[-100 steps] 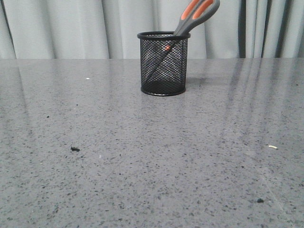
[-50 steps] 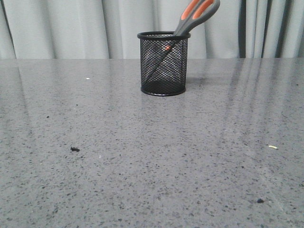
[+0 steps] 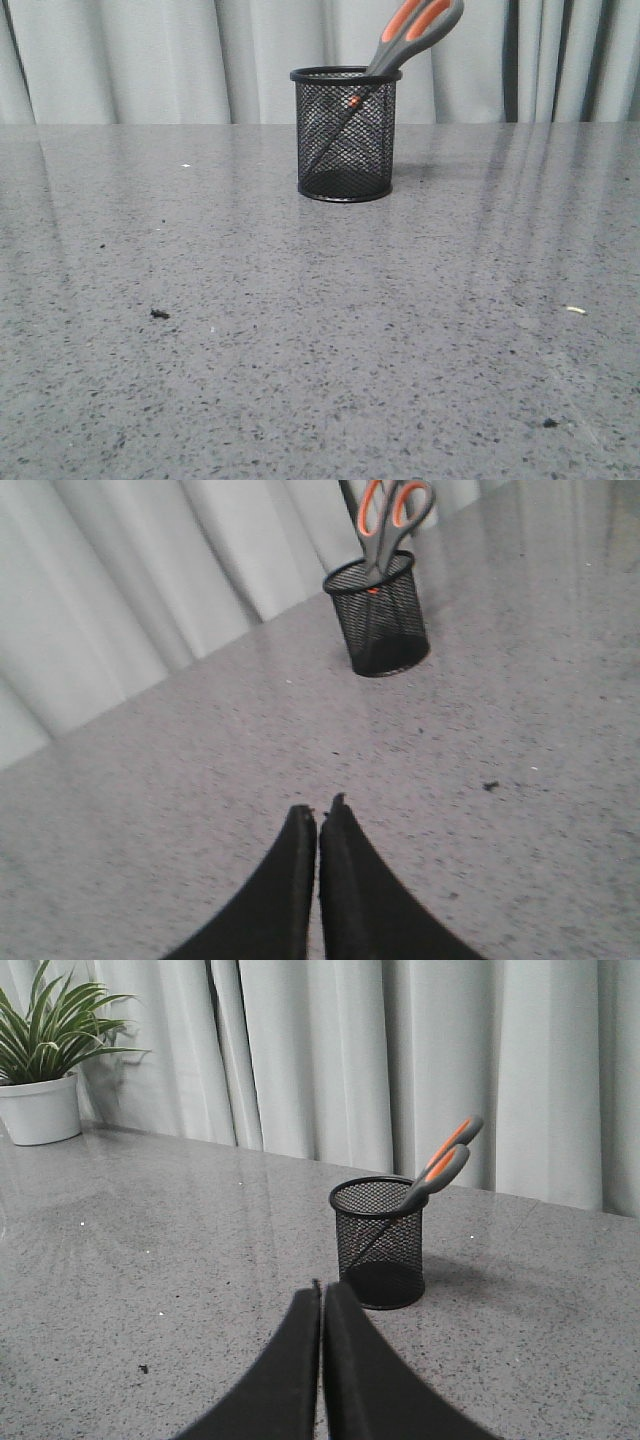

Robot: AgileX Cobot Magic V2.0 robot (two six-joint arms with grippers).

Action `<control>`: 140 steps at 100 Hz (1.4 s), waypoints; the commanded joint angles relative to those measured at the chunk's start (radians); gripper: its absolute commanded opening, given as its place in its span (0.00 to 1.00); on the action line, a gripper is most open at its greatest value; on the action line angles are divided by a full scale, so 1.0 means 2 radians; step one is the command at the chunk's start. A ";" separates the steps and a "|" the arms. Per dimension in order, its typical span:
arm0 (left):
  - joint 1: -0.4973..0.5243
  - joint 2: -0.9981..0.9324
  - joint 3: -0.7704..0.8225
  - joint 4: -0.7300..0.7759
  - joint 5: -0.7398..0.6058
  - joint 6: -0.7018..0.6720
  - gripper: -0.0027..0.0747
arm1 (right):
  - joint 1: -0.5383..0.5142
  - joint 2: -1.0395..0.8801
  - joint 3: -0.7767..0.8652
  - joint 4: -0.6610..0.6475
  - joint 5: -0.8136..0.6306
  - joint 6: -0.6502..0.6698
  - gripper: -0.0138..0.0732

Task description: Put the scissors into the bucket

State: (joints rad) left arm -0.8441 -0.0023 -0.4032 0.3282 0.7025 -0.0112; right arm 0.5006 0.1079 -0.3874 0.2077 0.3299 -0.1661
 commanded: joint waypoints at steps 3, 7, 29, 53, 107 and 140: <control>0.016 -0.004 0.008 -0.044 -0.058 0.024 0.01 | 0.001 0.006 -0.011 -0.001 -0.036 -0.004 0.11; 0.030 -0.004 0.017 -0.052 -0.079 0.028 0.01 | 0.001 0.006 -0.011 -0.001 -0.036 -0.004 0.11; 0.166 -0.004 0.119 -0.088 -0.283 0.030 0.01 | 0.001 0.006 -0.011 -0.001 -0.036 -0.004 0.11; 0.342 -0.004 0.208 -0.237 -0.343 0.055 0.01 | 0.001 0.006 -0.011 -0.001 -0.036 -0.004 0.11; 0.431 -0.013 0.222 -0.222 -0.216 0.055 0.01 | 0.001 0.006 -0.011 -0.001 -0.036 -0.004 0.11; 0.431 -0.013 0.222 -0.222 -0.216 0.055 0.01 | 0.001 0.006 -0.011 -0.001 -0.036 -0.004 0.11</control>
State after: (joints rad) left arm 0.0158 -0.0023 0.0000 -0.1163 0.3236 0.0998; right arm 0.5006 0.1079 -0.3874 0.2077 0.3336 -0.1661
